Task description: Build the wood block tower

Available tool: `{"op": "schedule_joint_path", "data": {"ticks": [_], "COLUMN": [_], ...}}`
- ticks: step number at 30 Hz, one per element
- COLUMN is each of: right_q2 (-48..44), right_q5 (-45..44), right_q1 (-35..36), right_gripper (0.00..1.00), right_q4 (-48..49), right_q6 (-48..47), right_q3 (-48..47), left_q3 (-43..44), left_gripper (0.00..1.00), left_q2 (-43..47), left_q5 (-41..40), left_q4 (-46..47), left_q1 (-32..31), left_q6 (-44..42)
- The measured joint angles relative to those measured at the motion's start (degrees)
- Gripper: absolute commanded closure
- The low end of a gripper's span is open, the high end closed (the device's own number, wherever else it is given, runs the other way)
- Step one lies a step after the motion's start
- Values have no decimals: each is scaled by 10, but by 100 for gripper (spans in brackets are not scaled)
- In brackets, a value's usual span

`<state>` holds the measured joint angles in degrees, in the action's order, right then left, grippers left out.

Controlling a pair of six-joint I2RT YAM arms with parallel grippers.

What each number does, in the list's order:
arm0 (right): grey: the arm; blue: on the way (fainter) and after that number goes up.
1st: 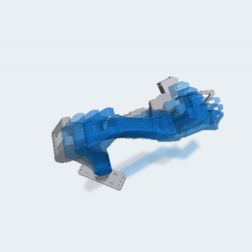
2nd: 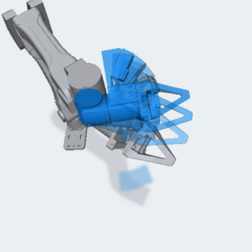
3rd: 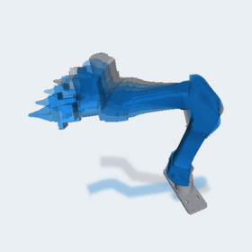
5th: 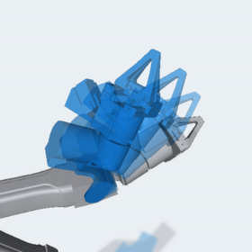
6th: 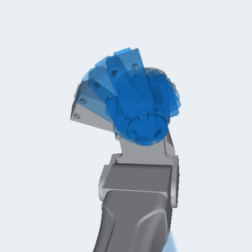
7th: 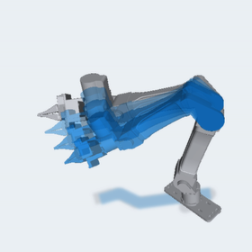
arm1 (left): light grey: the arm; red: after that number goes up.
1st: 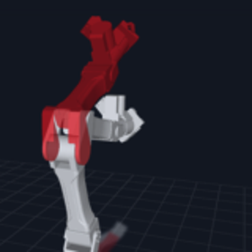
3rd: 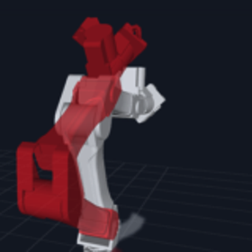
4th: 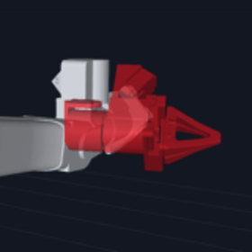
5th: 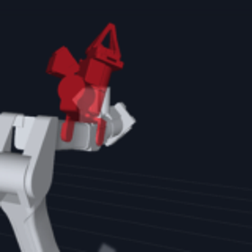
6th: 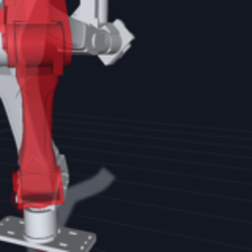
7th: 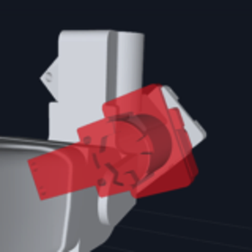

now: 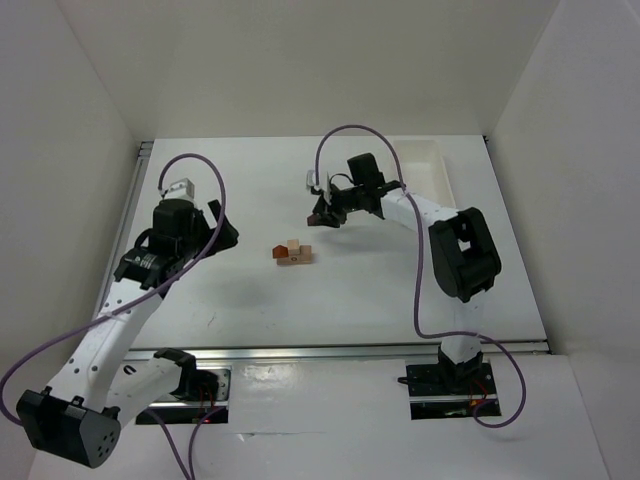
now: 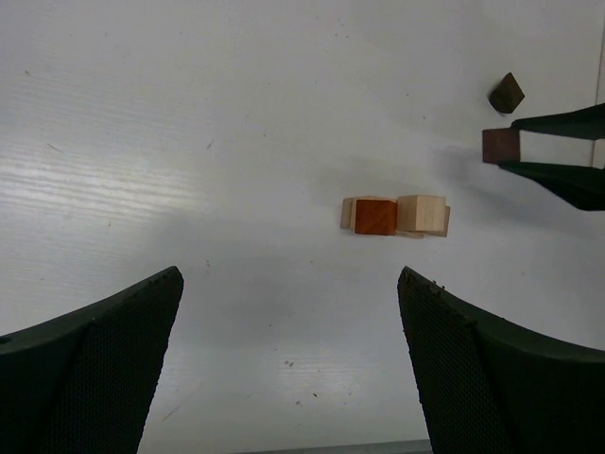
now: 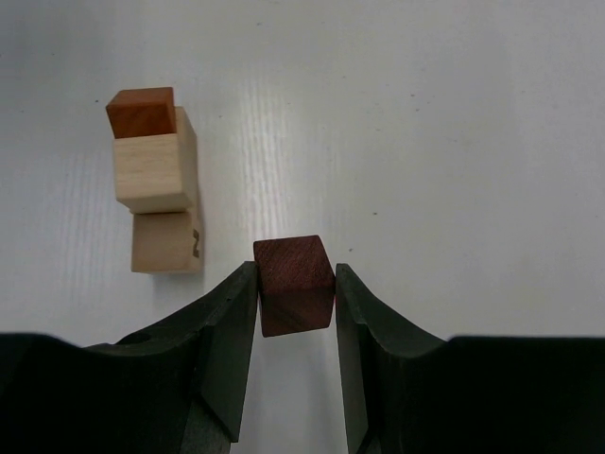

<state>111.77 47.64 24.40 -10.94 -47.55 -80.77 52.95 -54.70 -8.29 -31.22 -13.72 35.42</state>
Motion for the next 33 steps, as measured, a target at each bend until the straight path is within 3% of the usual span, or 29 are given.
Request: {"op": "schedule_joint_path", "data": {"ticks": [18,33], "right_q2": [-68,-74], "right_q5": [-38,-50], "right_q1": [28,55], "right_gripper": [88,88], "right_q4": [22,37], "right_q6": [79,90], "right_q3": [76,104], "left_q3": [-25,-27], "left_gripper": [0,0], "left_q2": [38,50], "left_q5": [11,16], "left_q4": [-18,-18], "left_q1": [-5,-5], "left_q6": [10,13]}}
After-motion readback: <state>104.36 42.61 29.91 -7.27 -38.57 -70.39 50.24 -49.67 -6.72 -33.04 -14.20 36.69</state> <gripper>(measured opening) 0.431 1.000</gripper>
